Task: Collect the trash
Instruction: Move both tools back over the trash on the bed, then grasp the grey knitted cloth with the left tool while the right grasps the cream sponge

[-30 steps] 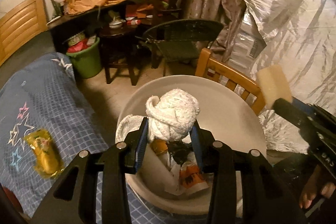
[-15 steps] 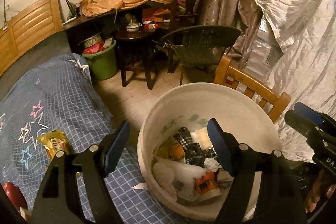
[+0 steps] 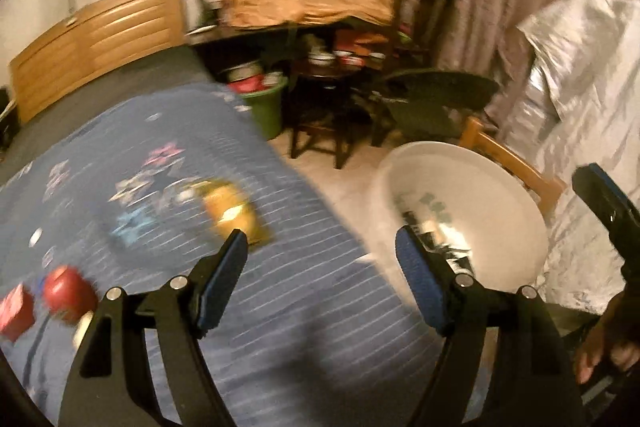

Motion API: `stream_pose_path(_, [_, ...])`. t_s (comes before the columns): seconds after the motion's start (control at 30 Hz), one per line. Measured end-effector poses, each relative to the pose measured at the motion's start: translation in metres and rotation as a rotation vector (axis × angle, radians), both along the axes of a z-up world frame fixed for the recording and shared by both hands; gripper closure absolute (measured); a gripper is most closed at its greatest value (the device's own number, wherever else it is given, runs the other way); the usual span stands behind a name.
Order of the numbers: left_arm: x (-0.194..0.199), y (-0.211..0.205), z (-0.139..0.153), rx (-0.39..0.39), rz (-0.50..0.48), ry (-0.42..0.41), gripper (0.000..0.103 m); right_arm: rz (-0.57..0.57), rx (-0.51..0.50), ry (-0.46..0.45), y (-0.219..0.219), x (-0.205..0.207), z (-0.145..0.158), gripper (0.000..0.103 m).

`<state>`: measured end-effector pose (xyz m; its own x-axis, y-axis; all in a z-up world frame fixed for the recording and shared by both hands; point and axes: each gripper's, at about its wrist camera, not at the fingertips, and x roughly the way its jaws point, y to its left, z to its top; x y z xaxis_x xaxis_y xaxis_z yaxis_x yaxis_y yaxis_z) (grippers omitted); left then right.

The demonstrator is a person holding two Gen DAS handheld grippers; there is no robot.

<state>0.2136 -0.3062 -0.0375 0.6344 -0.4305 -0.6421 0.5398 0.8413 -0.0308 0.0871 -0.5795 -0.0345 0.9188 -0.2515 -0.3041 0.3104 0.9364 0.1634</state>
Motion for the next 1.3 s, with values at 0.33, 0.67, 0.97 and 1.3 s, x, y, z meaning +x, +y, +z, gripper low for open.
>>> stream_pose_path(0.33, [-0.019,0.191,-0.009,-0.033,0.301,0.014,0.025,0.369,0.021,0.118,0.121,0.057,-0.008,0.020])
stream_pose_path(0.67, [-0.040,0.229,-0.068,-0.027,0.238,0.088,0.041,0.789,0.102,0.359,0.226,0.157,-0.040,0.024])
stream_pose_path(0.97, [-0.004,0.233,-0.109,-0.051,0.275,0.183,0.055,1.101,0.117,0.565,0.318,0.245,-0.092,0.027])
stream_pose_path(1.3, [0.007,0.241,-0.113,-0.114,0.326,0.238,0.076,1.063,0.095,0.612,0.334,0.258,-0.118,0.059])
